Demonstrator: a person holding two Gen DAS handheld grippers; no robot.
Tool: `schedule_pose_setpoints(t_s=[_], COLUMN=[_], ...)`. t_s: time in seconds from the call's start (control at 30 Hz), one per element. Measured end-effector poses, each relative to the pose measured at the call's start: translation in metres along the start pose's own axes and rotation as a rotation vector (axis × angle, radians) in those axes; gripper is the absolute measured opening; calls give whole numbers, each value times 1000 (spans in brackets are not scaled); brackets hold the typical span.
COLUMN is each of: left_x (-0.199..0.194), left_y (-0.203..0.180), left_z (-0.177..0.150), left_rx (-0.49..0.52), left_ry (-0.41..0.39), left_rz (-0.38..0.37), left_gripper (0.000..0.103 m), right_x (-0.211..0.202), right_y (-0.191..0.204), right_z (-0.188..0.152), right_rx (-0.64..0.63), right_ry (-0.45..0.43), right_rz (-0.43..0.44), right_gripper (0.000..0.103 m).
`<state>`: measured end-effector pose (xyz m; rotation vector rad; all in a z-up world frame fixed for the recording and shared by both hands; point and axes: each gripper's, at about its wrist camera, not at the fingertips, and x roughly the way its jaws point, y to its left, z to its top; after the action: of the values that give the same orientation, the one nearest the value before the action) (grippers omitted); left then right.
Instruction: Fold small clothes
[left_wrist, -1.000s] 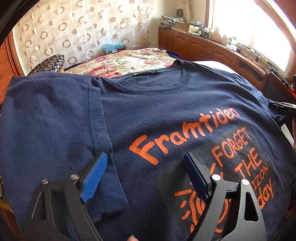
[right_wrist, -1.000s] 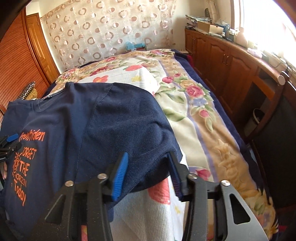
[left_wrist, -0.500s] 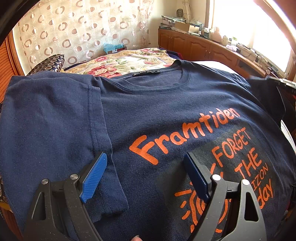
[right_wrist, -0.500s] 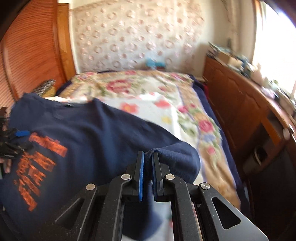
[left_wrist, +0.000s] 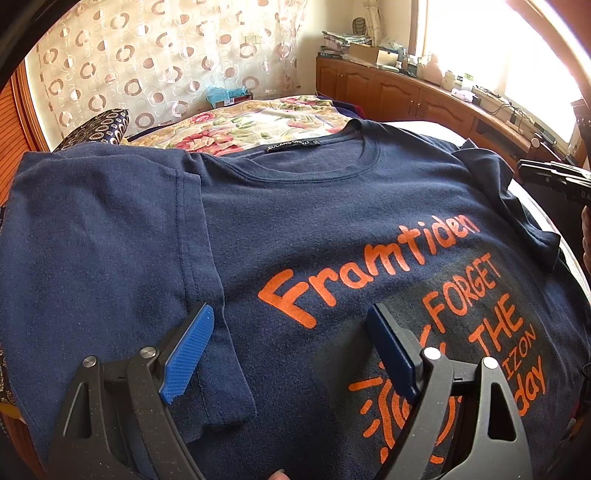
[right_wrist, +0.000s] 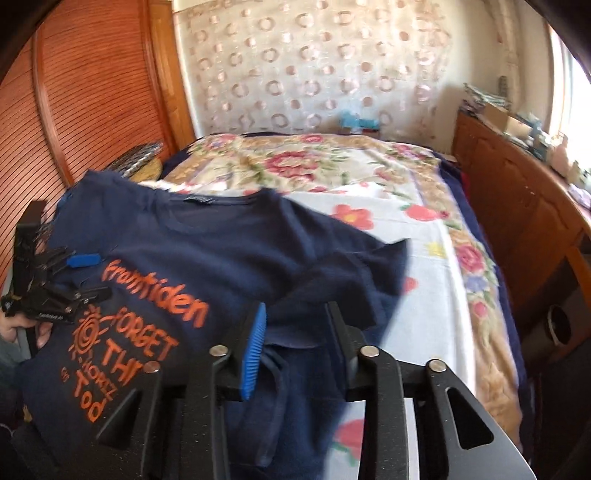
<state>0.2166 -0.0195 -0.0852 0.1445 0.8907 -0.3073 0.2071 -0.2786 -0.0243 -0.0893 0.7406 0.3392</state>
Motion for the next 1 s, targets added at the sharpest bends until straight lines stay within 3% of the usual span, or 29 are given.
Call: schedule_pose_setpoints(t_s=[0.3,0.67,0.83,1.0], left_x=[-12,-41,-41,-46], left_y=[-4,8,14,19], left_z=[-2,-2,-4,-7], left_rx=[5,-62,-70,-81], left_ry=[-34,-104,-104,-113], left_rz=[18,-9,4,13], left_gripper=[85,85,85,85], right_x=[26,60,68,51], right_y=[-23,-40,-37,-22], right_z=[5,30,33,32], right_rx=[93,131,89,25], right_ry=[56,77,100,48], right_rz=[-41,24,30,7], right_gripper=[34,34,9,6])
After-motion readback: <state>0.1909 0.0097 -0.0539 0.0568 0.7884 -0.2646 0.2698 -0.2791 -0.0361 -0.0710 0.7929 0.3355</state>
